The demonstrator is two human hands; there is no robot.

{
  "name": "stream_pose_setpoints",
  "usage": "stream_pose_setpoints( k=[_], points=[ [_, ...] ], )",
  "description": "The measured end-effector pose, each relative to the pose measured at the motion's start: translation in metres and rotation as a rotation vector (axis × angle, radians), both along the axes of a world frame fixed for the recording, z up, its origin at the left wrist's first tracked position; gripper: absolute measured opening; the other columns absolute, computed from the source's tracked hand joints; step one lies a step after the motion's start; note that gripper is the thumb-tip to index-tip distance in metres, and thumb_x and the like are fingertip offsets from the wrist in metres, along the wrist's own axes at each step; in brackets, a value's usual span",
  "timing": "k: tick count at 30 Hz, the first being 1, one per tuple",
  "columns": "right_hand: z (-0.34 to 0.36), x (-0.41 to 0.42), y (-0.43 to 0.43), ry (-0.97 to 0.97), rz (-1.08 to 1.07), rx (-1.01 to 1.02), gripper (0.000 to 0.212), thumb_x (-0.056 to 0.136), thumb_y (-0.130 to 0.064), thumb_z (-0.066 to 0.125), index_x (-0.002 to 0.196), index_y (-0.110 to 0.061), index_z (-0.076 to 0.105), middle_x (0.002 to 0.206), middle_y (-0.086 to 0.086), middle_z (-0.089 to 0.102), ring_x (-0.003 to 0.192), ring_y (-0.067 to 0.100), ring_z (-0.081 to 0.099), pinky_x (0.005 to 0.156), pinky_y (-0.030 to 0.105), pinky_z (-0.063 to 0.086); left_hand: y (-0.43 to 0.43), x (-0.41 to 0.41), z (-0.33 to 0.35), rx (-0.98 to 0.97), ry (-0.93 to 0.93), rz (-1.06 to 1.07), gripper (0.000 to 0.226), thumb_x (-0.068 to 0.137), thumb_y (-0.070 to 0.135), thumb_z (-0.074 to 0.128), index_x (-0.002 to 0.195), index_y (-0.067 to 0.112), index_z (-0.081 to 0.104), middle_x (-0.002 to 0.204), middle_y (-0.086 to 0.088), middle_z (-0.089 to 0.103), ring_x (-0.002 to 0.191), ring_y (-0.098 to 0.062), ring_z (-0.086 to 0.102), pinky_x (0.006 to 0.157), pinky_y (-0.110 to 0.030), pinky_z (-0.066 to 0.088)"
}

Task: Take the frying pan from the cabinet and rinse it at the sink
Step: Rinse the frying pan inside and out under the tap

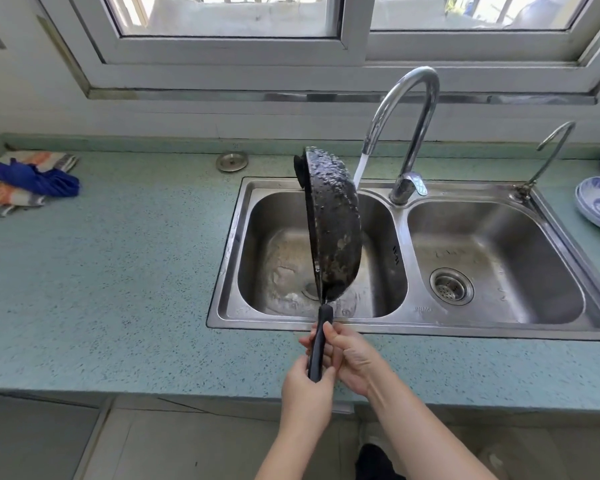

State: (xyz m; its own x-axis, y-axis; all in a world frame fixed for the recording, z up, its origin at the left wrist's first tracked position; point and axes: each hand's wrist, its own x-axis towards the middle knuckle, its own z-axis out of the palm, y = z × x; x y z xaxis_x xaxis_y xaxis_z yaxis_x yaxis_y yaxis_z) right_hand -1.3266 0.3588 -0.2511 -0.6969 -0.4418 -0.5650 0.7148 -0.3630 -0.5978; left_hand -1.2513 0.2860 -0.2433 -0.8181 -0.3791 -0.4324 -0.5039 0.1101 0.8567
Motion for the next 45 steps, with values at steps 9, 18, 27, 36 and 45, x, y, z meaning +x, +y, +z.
stream_pose_setpoints(
  k=[9,18,27,36,45],
  points=[
    [0.002,-0.001,0.011,0.154,0.023,0.117,0.01,0.096,-0.011,0.043,0.089,-0.007,0.049,0.062,-0.001,0.069,0.072,0.015,0.072,0.064,0.028,0.051,0.005,-0.001,-0.004,0.248,0.007,0.075,0.015,0.084,-0.004,0.057,0.074,0.007,0.058,0.043,-0.004,0.038,0.026,-0.012,0.037,0.031,-0.018,0.033],
    [0.008,-0.014,0.028,0.222,0.037,0.278,0.007,0.092,-0.011,0.051,0.086,-0.008,0.05,0.075,0.012,0.063,0.066,0.018,0.07,0.05,0.022,0.05,0.008,-0.014,-0.006,0.474,-0.018,-0.037,0.01,0.086,-0.005,0.052,0.083,0.005,0.054,0.042,0.005,0.045,0.032,-0.01,0.039,0.036,-0.019,0.034],
    [0.014,-0.028,0.025,0.247,0.077,0.555,0.01,0.09,-0.017,0.058,0.087,-0.01,0.051,0.091,0.019,0.062,0.073,0.028,0.061,0.046,0.024,0.045,0.012,-0.023,-0.012,0.662,-0.057,-0.047,0.005,0.092,0.004,0.05,0.096,0.005,0.053,0.046,0.0,0.05,0.034,-0.013,0.043,0.034,-0.018,0.036],
    [0.01,-0.029,0.018,0.25,0.087,0.667,0.014,0.086,-0.015,0.063,0.091,-0.01,0.051,0.091,0.009,0.06,0.087,0.025,0.063,0.056,0.024,0.053,0.016,-0.019,-0.016,-0.02,-0.094,-0.122,0.011,0.083,0.017,0.061,0.083,0.024,0.052,0.061,0.004,0.06,0.036,-0.003,0.058,0.037,-0.015,0.041],
    [0.01,-0.03,0.01,0.317,0.172,0.845,0.032,0.08,-0.026,0.069,0.101,-0.009,0.052,0.101,0.01,0.062,0.095,0.026,0.062,0.081,0.044,0.057,0.016,-0.017,-0.017,0.007,-0.067,-0.068,0.016,0.077,0.005,0.055,0.07,0.019,0.05,0.056,-0.003,0.053,0.035,-0.013,0.051,0.035,-0.023,0.041]
  ],
)
